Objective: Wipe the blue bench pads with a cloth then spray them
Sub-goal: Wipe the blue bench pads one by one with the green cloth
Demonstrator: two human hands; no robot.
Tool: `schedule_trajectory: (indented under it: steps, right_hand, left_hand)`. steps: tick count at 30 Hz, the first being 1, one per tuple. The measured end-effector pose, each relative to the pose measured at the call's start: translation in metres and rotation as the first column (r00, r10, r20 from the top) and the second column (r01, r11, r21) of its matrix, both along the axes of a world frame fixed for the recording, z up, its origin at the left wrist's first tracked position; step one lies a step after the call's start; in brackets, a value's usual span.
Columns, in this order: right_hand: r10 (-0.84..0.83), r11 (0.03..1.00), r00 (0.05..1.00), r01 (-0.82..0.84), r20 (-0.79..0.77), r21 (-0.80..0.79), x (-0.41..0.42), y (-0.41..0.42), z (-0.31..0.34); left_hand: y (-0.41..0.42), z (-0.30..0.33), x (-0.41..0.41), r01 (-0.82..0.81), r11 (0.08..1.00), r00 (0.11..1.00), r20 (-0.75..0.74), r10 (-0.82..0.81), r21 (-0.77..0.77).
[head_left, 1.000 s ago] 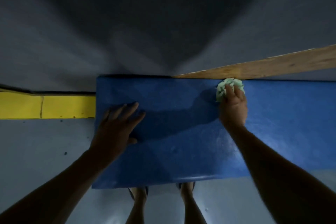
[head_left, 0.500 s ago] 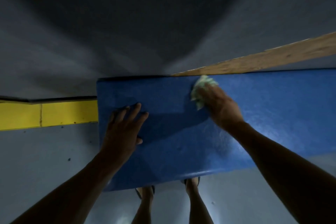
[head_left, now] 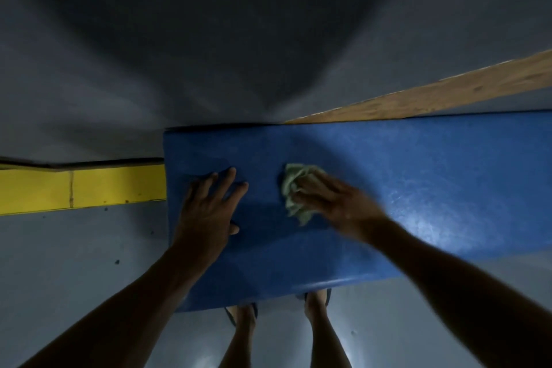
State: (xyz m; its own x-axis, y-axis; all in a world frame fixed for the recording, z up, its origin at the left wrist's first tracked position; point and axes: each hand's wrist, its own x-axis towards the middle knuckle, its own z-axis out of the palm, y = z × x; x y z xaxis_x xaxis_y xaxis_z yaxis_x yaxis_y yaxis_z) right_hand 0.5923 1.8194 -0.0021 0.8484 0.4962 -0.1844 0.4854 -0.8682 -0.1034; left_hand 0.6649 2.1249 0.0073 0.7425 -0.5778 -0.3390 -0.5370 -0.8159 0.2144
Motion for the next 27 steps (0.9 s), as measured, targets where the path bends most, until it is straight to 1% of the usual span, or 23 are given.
schedule_trajectory:
  steps: [1,2,3,4,5,6,7,8,9,11,13,14,16,17,18,19,21,22,23,24,25,26,27]
  right_hand:
    - [-0.099,0.995,0.995,0.099,-0.003,0.015,0.003,-0.023,0.003]
    - [-0.3,0.952,0.953,0.301,-0.044,0.046,0.003,-0.038,0.008]
    - [-0.556,0.825,0.827,0.562,-0.085,0.063,0.001,-0.045,0.01]
    - [-0.775,0.623,0.628,0.778,-0.074,0.079,-0.002,-0.041,0.007]
    - [-0.904,0.42,0.425,0.902,-0.045,0.096,-0.003,-0.027,0.002]
    - [-0.962,0.266,0.271,0.958,-0.029,0.111,-0.001,-0.005,-0.005]
    - [-0.982,0.186,0.19,0.975,-0.019,0.123,0.002,0.023,-0.012]
    - [-0.985,0.167,0.173,0.975,-0.028,0.144,0.006,0.053,-0.016]
    - [-0.972,0.222,0.23,0.963,-0.039,0.154,0.007,0.081,-0.015]
    - [-0.858,0.498,0.51,0.854,-0.06,0.149,-0.01,0.115,-0.014]
    - [-0.557,0.821,0.829,0.56,-0.06,0.115,-0.032,0.103,-0.009]
    - [-0.373,0.923,0.926,0.377,-0.055,0.082,-0.037,0.077,-0.006]
    - [-0.186,0.981,0.982,0.187,-0.024,0.048,-0.037,0.019,0.0]
    - [-0.233,0.97,0.972,0.234,-0.02,0.058,-0.039,-0.006,0.003]
    - [-0.375,0.922,0.926,0.378,-0.054,0.086,-0.042,-0.024,0.009]
    - [-0.562,0.816,0.822,0.569,-0.095,0.1,-0.046,-0.034,0.013]
    - [-0.859,0.505,0.509,0.86,-0.054,0.077,-0.051,-0.024,0.01]
    - [-0.933,0.357,0.36,0.93,-0.025,0.082,-0.049,-0.004,0.004]
    - [-0.966,0.256,0.259,0.961,-0.022,0.1,-0.045,0.023,-0.003]
    - [-0.977,0.205,0.21,0.971,-0.03,0.122,-0.041,0.054,-0.01]
    - [-0.975,0.213,0.22,0.965,-0.032,0.151,-0.037,0.087,-0.013]
    - [-0.957,0.281,0.289,0.946,-0.026,0.164,-0.038,0.118,-0.013]
    - [-0.913,0.395,0.406,0.903,-0.039,0.167,-0.045,0.144,-0.011]
  left_hand:
    - [0.001,0.0,0.0,-0.004,1.0,1.0,0.006,0.004,0.003]
    - [0.001,0.0,-0.002,-0.005,1.0,1.0,0.007,0.005,0.006]
    - [0.001,-0.001,-0.003,-0.005,1.0,1.0,0.004,0.005,0.004]
    - [0.0,-0.002,-0.004,-0.008,1.0,1.0,0.001,0.008,0.001]
    - [0.0,-0.002,-0.004,-0.012,1.0,1.0,-0.007,0.012,0.002]
    - [-0.001,-0.003,-0.004,-0.015,1.0,1.0,-0.014,0.015,0.005]
    - [-0.002,-0.003,-0.003,-0.018,1.0,1.0,-0.017,0.018,0.007]
    - [-0.001,-0.003,-0.002,-0.019,1.0,1.0,-0.016,0.019,0.008]
    - [0.0,-0.003,-0.001,-0.021,1.0,1.0,-0.014,0.021,0.007]
    - [0.003,-0.003,-0.001,-0.024,1.0,1.0,-0.012,0.024,0.008]
    - [0.002,-0.002,-0.003,-0.027,1.0,1.0,-0.016,0.027,0.01]
    - [0.001,-0.001,-0.003,-0.03,0.999,0.999,-0.021,0.03,0.011]
    - [-0.002,0.0,-0.001,-0.036,0.999,0.999,-0.027,0.036,0.009]
    - [-0.002,0.0,-0.001,-0.04,0.999,0.999,-0.028,0.041,0.01]
    - [-0.002,0.001,-0.002,-0.044,0.999,0.998,-0.032,0.045,0.011]
    - [-0.002,0.001,-0.003,-0.047,0.999,0.998,-0.037,0.047,0.009]
    - [-0.004,0.003,-0.005,-0.05,0.999,0.998,-0.043,0.051,0.014]
    - [-0.005,0.003,-0.005,-0.052,0.999,0.998,-0.04,0.052,0.014]
    - [-0.006,0.003,-0.004,-0.052,0.999,0.998,-0.031,0.053,0.011]
    - [-0.006,0.002,-0.004,-0.053,0.999,0.998,-0.021,0.053,0.007]
    - [-0.005,0.002,-0.003,-0.056,0.998,0.998,-0.016,0.056,0.005]
    - [-0.004,0.001,-0.002,-0.057,0.998,0.998,-0.018,0.057,0.007]
    - [-0.003,0.001,-0.003,-0.054,0.998,0.998,-0.024,0.054,0.012]
